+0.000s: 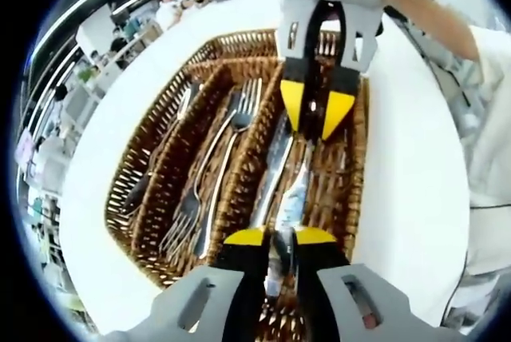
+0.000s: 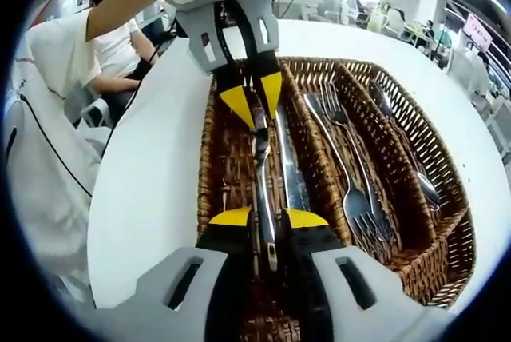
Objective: Arrange the knives, forks, and spoons in their matching storage slots by inserting each utensil handle-first until every utensil is classified and aligned in the correct compartment
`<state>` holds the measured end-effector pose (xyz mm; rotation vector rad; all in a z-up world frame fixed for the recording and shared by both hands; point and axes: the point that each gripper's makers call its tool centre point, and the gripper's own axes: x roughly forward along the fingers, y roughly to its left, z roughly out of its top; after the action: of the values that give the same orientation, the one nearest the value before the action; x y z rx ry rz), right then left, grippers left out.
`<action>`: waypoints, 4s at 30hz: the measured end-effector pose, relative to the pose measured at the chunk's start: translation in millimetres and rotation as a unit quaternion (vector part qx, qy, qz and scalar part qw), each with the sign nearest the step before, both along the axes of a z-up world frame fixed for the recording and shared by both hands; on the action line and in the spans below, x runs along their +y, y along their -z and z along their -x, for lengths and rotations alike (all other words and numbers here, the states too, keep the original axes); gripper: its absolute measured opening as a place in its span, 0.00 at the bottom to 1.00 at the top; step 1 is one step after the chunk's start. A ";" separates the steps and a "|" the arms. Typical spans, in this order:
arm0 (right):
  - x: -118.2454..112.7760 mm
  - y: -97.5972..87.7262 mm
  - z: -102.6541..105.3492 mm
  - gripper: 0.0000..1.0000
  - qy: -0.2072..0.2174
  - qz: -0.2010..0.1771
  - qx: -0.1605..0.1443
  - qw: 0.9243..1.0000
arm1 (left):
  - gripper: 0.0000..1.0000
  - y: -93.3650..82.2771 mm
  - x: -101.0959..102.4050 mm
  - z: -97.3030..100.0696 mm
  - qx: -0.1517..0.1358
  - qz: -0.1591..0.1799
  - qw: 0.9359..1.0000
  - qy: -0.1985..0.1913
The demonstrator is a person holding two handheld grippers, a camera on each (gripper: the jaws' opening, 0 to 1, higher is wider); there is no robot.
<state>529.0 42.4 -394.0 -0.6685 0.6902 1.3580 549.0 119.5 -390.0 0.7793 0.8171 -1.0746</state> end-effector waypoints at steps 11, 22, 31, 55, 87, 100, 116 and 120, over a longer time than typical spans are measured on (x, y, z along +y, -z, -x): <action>4.3 -22.9 1.9 0.21 0.002 -0.026 -0.026 0.999 | 0.26 -7.0 5.4 -7.9 -0.015 0.027 0.999 -0.025; 7.1 -37.0 2.9 0.35 0.018 -0.061 -0.028 0.998 | 0.37 -24.0 3.7 -4.1 0.009 0.104 0.992 -0.077; 5.5 -39.5 11.6 0.53 0.029 -0.070 -0.034 0.997 | 0.58 -37.2 4.7 -4.9 -0.033 0.139 0.985 -0.102; -12.8 -54.2 19.4 0.90 0.081 -0.112 -0.075 0.988 | 1.00 -67.1 -6.1 15.1 -0.107 0.273 0.948 -0.128; -58.6 -54.8 31.6 0.95 0.161 -0.211 -0.091 0.960 | 1.00 -71.6 -9.1 55.1 -0.145 0.362 0.909 -0.147; -72.9 -56.5 55.3 0.95 0.176 -0.232 -0.102 0.951 | 1.00 -58.5 -2.9 69.9 -0.144 0.373 0.902 -0.161; -95.3 -47.7 83.6 0.96 0.201 -0.236 -0.115 0.944 | 0.99 -56.5 2.5 98.7 -0.153 0.387 0.887 -0.202; -100.9 -40.6 97.7 0.92 0.206 -0.236 -0.112 0.943 | 0.99 -55.7 4.2 104.4 -0.164 0.387 0.884 -0.204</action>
<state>431.3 -58.4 -353.4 -0.2633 0.2766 0.9840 444.6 123.7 -334.3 0.0809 0.1905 -0.7561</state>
